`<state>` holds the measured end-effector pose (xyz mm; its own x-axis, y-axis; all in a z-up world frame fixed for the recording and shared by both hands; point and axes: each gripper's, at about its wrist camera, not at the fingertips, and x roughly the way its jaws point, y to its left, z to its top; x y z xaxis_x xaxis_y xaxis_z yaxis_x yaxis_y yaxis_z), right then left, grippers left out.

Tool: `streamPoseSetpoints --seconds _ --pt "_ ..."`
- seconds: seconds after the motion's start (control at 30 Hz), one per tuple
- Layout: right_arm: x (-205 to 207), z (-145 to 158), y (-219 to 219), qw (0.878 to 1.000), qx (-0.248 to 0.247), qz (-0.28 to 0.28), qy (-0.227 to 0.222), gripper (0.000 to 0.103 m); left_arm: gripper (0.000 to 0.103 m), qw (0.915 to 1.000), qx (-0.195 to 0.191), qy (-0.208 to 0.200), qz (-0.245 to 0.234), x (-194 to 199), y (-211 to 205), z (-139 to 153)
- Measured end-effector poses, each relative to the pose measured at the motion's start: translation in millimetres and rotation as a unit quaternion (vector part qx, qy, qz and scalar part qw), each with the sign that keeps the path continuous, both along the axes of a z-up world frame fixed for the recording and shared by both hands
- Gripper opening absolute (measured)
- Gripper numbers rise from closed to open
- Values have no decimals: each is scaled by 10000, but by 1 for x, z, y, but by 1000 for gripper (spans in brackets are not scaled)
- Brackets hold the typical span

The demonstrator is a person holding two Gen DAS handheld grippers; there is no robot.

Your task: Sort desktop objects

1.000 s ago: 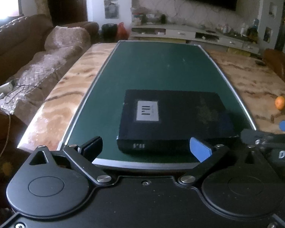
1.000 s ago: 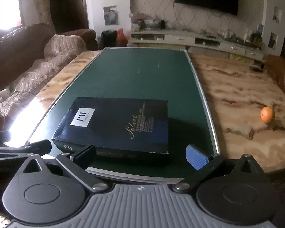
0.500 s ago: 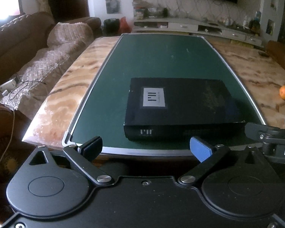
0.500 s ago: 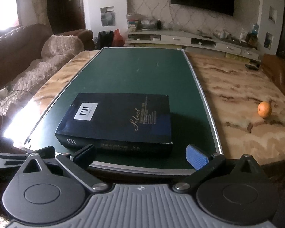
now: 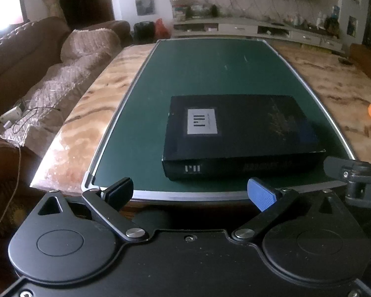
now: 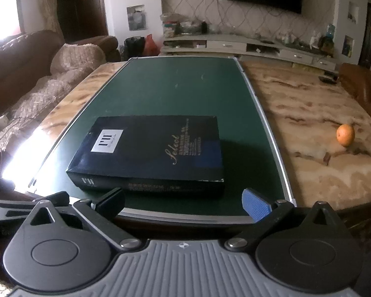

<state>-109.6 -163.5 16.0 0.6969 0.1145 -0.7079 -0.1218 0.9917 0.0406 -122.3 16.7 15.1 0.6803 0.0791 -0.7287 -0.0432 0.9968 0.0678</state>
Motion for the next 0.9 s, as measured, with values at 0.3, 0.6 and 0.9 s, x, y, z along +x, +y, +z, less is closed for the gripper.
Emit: streamPoseSetpoints --seconds 0.3,0.6,0.9 --pt "8 -4 -1 9999 36 -6 107 103 100 10000 -79 45 14 11 6 -4" --pt "13 -10 0 9998 56 29 189 103 100 9999 -112 77 56 20 10 -4" --pt "16 -11 -3 9998 108 14 169 103 100 9998 -150 98 78 23 11 -5"
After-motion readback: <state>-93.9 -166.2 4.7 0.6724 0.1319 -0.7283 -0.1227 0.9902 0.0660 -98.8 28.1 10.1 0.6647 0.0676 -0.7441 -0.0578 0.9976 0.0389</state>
